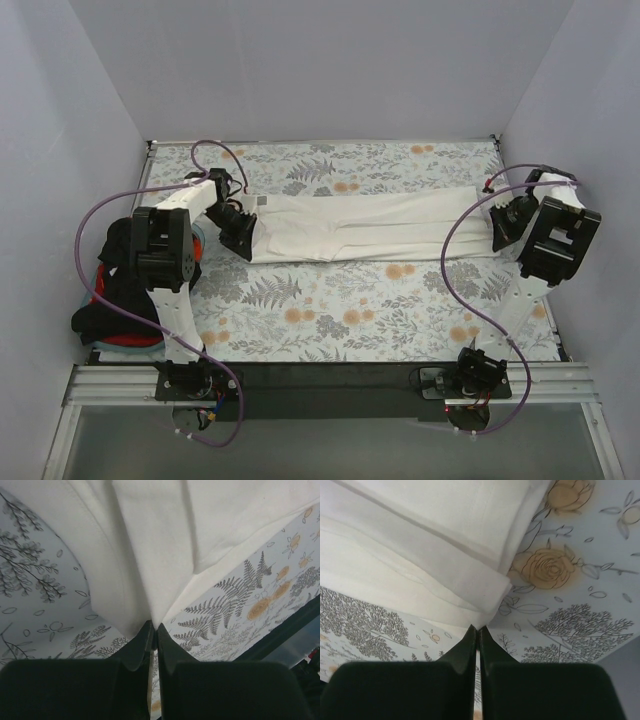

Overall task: Fold and stack the t-shirts
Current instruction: Fold the tshirt

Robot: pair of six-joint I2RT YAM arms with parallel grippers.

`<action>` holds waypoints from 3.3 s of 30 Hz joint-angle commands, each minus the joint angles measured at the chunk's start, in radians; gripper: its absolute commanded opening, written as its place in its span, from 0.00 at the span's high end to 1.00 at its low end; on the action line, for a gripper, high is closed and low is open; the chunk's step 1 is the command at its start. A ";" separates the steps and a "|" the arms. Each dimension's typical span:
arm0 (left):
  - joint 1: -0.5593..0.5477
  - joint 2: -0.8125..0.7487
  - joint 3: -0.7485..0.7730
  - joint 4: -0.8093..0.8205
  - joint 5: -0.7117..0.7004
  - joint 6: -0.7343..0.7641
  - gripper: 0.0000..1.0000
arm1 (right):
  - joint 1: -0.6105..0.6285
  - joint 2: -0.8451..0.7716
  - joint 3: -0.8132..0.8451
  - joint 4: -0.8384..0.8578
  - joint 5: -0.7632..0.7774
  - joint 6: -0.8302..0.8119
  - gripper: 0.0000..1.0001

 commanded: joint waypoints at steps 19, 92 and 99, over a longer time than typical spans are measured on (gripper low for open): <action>0.031 -0.091 -0.064 -0.051 -0.049 0.051 1.00 | -0.025 -0.177 -0.183 0.033 0.075 -0.208 0.99; -0.049 -0.143 -0.182 0.236 0.049 -0.364 0.50 | 1.051 -0.312 -0.553 0.892 -0.446 1.154 0.30; -0.049 -0.140 -0.191 0.264 0.055 -0.370 0.50 | 1.075 -0.291 -0.576 0.946 -0.423 1.238 0.33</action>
